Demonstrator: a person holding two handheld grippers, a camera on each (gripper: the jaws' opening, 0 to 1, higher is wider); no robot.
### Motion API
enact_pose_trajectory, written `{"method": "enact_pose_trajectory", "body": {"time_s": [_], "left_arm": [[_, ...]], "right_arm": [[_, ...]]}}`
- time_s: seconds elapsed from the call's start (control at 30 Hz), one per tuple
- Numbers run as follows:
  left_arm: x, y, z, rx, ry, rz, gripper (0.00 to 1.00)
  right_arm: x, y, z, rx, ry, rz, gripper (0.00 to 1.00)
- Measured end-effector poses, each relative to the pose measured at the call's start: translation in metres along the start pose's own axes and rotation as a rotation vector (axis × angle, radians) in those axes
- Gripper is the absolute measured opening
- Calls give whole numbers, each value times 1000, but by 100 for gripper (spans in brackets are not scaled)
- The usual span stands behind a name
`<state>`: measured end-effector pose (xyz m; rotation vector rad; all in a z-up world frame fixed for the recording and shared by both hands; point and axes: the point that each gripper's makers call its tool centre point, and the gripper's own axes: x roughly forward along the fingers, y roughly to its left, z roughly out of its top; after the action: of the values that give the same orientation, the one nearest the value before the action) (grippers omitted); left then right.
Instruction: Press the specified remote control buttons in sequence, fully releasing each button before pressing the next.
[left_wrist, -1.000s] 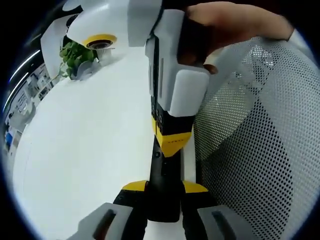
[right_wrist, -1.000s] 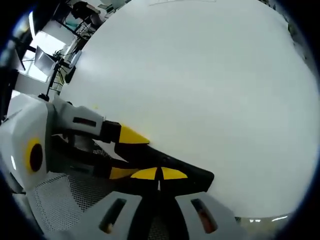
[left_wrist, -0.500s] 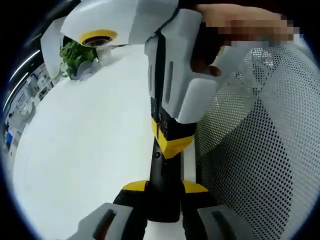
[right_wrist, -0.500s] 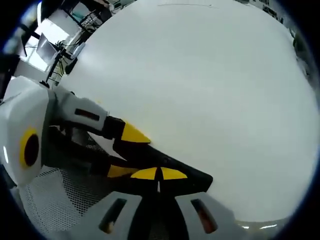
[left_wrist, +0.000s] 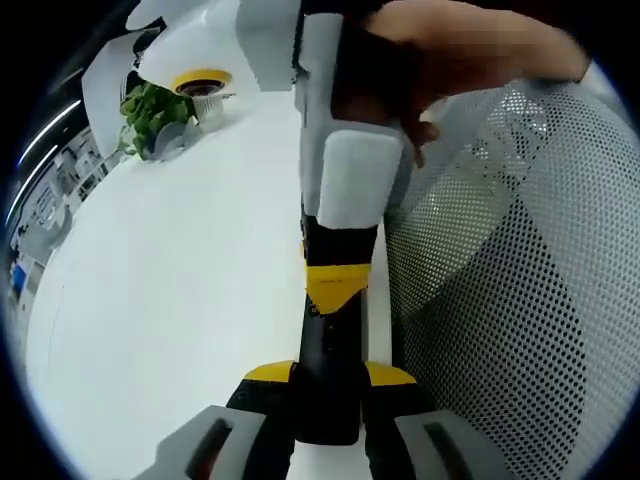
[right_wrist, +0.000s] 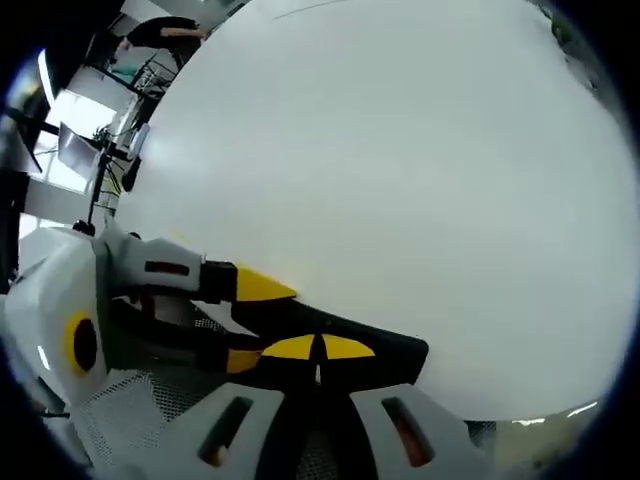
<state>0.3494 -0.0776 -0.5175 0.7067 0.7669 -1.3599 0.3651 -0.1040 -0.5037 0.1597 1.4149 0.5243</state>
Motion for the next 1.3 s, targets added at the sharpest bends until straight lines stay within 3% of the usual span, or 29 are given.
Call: {"method": "enact_pose_trajectory", "body": {"time_s": [0.13,0.33,0.9,1.17,1.3], "left_arm": [[0,0,0,0,2,0,25],[0,0,0,0,6,2,25],[0,0,0,0,7,1,25],[0,0,0,-1,3,-3,25],[0,0,0,-2,2,-3,25]], "right_arm": [[2,-1,-4,49,20,39,0],[7,4,-14,-1,71,21,0],[9,0,-12,-26,82,-1,0],[11,3,-12,-130,106,-76,0],[11,2,-11,-130,109,-76,0]]}}
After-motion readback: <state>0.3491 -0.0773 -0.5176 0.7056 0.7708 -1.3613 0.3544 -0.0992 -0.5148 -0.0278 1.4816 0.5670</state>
